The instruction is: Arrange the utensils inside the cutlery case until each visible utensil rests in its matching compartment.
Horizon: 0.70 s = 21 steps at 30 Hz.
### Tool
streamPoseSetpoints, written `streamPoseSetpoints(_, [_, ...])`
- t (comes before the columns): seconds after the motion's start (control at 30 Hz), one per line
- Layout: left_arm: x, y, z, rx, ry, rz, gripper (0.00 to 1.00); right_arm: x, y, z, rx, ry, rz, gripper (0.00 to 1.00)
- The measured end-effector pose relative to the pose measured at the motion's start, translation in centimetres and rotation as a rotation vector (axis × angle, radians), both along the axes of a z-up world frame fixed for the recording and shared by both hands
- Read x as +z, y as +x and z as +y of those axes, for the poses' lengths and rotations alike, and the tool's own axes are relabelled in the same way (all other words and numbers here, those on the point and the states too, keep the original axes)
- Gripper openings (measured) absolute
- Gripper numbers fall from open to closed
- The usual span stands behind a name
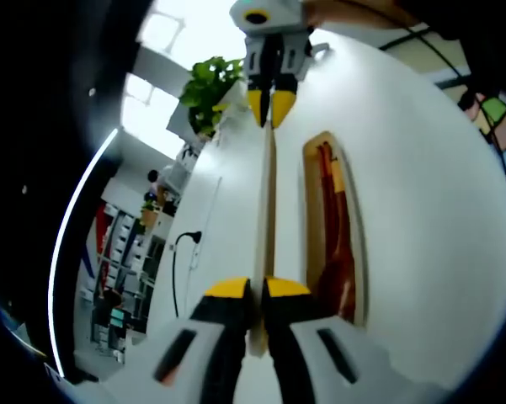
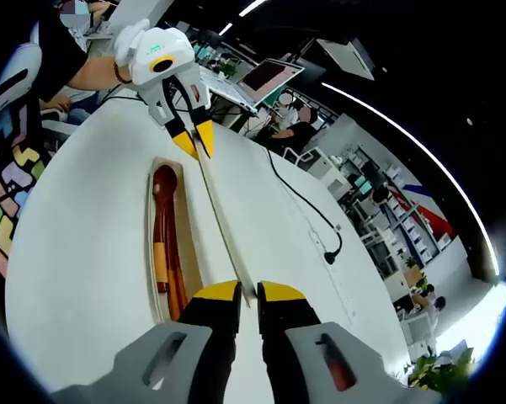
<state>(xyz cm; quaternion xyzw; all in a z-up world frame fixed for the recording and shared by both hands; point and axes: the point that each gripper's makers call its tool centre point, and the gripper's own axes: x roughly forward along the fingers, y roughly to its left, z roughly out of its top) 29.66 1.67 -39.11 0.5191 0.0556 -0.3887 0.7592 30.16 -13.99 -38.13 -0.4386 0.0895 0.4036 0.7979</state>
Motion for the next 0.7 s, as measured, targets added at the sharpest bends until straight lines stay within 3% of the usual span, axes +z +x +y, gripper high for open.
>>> streamPoseSetpoints(0.1, [0.0,-0.6,-0.4,-0.004,-0.01,-0.002,0.06,-0.4,-0.7,-0.3,-0.005,-0.072,-0.046,0.06])
streamPoseSetpoints(0.2, [-0.2,-0.8,-0.4,0.001,-0.026,0.001,0.06,-0.6,-1.3,-0.3,-0.009,-0.089,-0.066,0.06])
streamPoseSetpoints(0.7, [-1.1,-1.6,-0.4,0.036,-0.106,-0.021,0.08,-1.8,-2.1,-0.4,-0.039,-0.041,-0.047,0.06])
